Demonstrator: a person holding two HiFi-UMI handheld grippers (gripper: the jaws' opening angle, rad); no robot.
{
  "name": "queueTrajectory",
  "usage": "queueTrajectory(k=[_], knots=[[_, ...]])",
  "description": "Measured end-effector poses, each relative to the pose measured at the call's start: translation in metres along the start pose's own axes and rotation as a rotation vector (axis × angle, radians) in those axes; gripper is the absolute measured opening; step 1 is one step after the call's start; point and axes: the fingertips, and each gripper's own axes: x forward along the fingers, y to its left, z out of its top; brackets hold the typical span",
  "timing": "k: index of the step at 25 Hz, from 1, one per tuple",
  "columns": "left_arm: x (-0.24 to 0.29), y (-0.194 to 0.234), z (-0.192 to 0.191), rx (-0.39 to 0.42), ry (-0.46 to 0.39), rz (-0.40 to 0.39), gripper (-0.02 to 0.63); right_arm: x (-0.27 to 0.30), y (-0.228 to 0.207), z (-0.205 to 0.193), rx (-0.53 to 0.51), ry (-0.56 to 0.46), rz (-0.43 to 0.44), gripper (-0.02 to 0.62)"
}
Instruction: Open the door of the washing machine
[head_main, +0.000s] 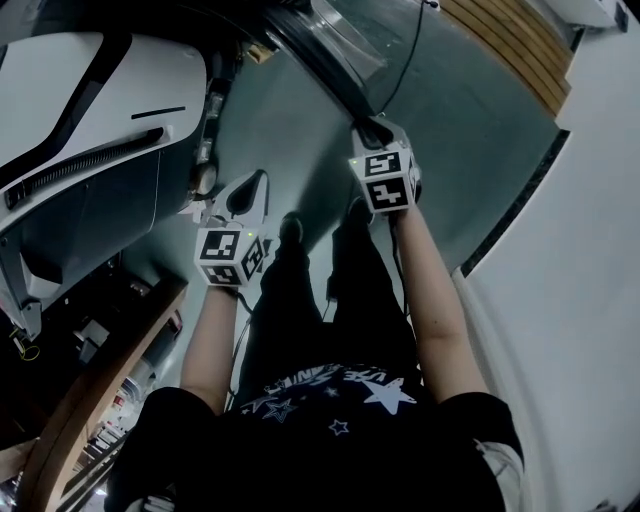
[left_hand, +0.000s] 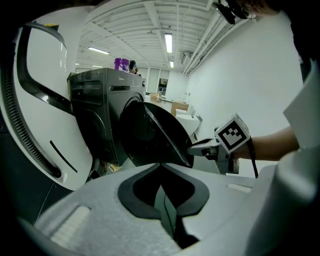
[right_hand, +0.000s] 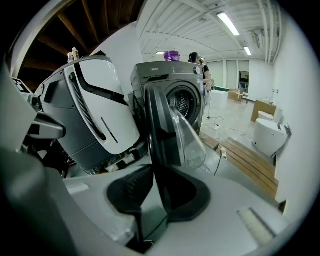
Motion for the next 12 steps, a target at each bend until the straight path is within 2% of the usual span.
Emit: queueTrajectory(k=[6, 12], knots=[[-0.019, 0.014, -0.023, 0.004, -0.001, -0.041, 0.011, 0.004, 0.043, -0.006, 0.008, 0.004, -0.011, 0.083], [-0.05, 0.043, -0.04, -0.019, -0.012, -0.046, 0.011, 0.008, 0.086, -0.009, 0.049, 0.014, -0.036, 0.083]])
